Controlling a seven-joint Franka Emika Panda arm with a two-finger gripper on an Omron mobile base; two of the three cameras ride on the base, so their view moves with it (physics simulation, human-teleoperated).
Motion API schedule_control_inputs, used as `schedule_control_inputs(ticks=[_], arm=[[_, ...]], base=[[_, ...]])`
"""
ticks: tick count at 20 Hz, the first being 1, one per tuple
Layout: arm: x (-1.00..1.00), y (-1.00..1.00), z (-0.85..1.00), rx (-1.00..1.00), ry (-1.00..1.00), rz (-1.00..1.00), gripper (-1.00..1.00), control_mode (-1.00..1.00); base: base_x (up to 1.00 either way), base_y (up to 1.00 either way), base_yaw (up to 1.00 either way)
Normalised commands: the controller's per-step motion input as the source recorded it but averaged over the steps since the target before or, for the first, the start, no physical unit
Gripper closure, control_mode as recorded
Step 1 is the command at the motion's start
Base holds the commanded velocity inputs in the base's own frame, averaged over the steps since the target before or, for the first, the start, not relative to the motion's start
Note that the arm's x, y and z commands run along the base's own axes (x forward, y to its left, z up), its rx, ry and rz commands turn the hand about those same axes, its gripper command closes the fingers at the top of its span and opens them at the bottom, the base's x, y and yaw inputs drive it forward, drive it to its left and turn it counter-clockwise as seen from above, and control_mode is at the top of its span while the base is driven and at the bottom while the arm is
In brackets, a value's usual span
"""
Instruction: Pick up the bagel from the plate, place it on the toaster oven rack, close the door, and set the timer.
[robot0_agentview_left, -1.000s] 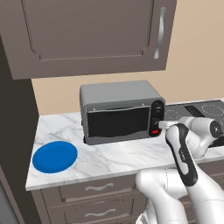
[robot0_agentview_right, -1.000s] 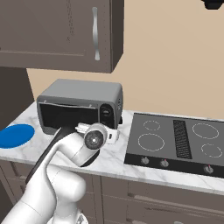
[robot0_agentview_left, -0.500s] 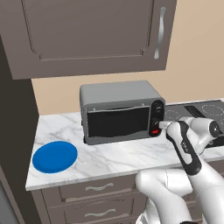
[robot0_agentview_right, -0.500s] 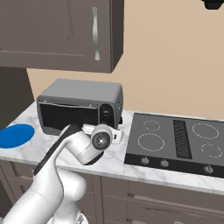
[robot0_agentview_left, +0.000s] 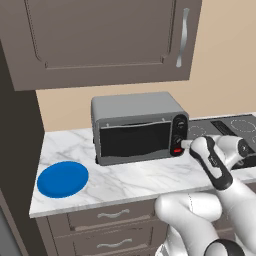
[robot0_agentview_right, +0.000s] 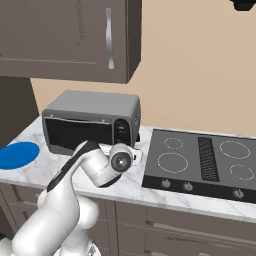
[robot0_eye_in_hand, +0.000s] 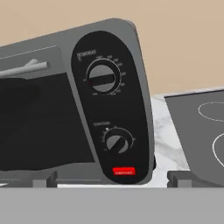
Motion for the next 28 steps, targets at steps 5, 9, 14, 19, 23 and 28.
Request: schedule_control_inputs(ticks=[5, 9, 14, 19, 23, 28], arm=[[0.12, 0.06, -0.08, 0.0, 0.0, 0.0, -1.0, -1.0], [0.12, 0.0, -0.14, 0.0, 0.0, 0.0, -1.0, -1.0], [0.0, -0.03, -0.01, 0.0, 0.0, -0.01, -1.0, -1.0], [0.0, 0.0, 0.0, -0.01, 0.08, -0.04, -1.0, -1.0], [0.0, 0.0, 0.0, -0.04, 0.15, -0.05, -1.0, -1.0], [0.0, -0.08, 0.0, -0.02, 0.13, -0.03, -1.0, -1.0]], base=[[0.0, 0.0, 0.0], [0.0, 0.0, 0.0], [0.0, 0.0, 0.0], [0.0, 0.0, 0.0], [0.0, 0.0, 0.0], [0.0, 0.0, 0.0]])
